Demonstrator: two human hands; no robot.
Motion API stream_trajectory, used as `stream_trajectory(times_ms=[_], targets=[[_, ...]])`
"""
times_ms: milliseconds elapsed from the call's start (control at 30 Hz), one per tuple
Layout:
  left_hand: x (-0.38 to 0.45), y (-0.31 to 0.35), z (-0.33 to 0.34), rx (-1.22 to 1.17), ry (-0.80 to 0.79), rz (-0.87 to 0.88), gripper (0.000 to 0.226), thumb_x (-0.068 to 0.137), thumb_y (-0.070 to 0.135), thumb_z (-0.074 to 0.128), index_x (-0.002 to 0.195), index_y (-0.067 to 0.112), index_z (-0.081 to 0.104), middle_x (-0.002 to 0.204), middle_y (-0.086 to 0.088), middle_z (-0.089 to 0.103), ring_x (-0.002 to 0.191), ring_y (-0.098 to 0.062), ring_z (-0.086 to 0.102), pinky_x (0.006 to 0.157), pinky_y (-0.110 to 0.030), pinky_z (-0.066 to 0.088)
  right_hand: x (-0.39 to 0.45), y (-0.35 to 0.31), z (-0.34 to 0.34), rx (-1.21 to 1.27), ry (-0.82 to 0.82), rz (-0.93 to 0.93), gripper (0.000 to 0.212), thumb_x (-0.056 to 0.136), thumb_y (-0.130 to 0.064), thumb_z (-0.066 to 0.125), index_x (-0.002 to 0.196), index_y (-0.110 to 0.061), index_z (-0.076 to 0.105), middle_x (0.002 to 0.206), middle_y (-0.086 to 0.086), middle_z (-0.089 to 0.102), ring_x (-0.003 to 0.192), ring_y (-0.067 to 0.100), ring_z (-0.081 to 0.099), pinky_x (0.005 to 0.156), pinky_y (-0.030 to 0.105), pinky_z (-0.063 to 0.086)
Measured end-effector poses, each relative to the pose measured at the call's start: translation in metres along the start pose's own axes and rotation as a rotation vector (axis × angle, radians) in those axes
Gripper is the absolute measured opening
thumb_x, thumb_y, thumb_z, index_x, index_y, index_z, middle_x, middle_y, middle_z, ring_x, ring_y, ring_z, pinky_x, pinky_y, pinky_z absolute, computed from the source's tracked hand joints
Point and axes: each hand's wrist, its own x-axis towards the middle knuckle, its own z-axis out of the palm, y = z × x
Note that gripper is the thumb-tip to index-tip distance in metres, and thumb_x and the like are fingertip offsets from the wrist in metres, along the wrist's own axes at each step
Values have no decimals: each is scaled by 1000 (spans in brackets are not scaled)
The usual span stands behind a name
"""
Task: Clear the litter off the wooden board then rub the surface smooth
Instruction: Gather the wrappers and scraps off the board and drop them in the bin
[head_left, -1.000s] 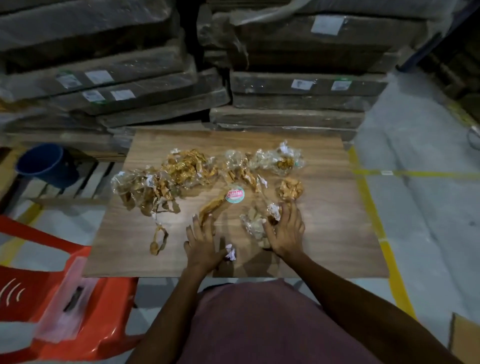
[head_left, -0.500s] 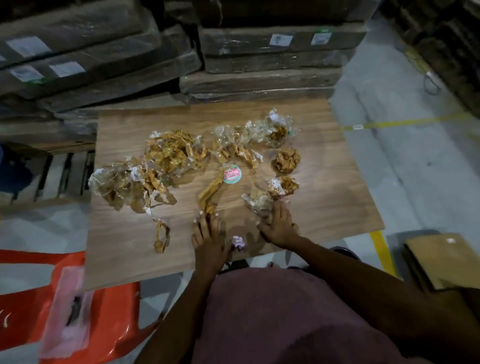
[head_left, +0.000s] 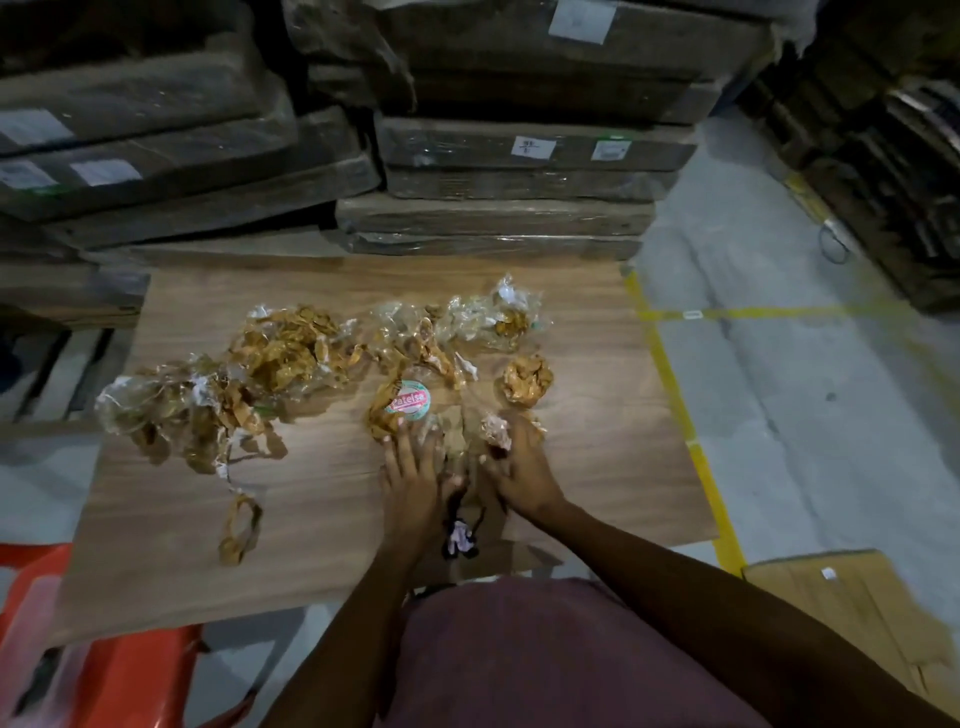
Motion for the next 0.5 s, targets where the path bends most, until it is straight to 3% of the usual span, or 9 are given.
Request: stream_trajectory(times_ms=[67, 133, 200, 300, 400, 500], targets=[[-5, -3, -1, -27, 74, -45, 74, 98, 55, 38, 159, 17, 19, 166, -24, 17, 144, -49, 28, 100, -68, 43, 11, 17, -17, -106, 50, 12, 80, 90, -60, 47, 152, -11, 39, 151, 15, 44, 138, 35, 41, 110, 54, 39], [-17, -10, -2, -64, 109, -78, 75, 99, 63, 30, 158, 17, 22, 168, -20, 13, 144, -45, 25, 103, -69, 40, 17, 27, -31, -190, -5, 63, 96, 80, -75, 42, 156, -17, 34, 161, 10, 33, 146, 32, 31, 113, 54, 32], [-34, -16, 1, -105, 127, -93, 91, 92, 80, 25, 159, 18, 22, 169, -17, 9, 147, -42, 21, 107, -68, 34, 16, 36, -35, -238, -156, 62, 115, 71, -89, 38, 162, -21, 22, 170, 5, 18, 153, 28, 18, 118, 54, 24], [-61, -19, 10, -106, 122, -63, 118, 73, 96, 36, 162, 22, 13, 171, -15, 0, 152, -40, 11, 111, -67, 28, 10, 47, -29, -329, -381, -53, 140, 53, -110, 23, 165, -26, 13, 173, 0, 5, 158, 26, 7, 120, 53, 18], [-76, -15, 23, -3, 66, -91, 128, 63, 98, 46, 161, 23, 13, 167, -21, 11, 149, -40, 14, 104, -69, 37, 5, 54, -20, -348, -519, -127, 146, 44, -113, 15, 165, -31, 8, 173, -6, -2, 159, 22, 0, 120, 54, 13], [-71, -9, 29, -23, 48, -212, 125, 62, 95, 46, 158, 18, 20, 162, -28, 22, 143, -49, 25, 96, -72, 42, 5, 47, -17, -255, -549, -120, 132, 53, -104, 38, 164, -35, 12, 173, -11, -4, 159, 16, 2, 118, 57, 12]])
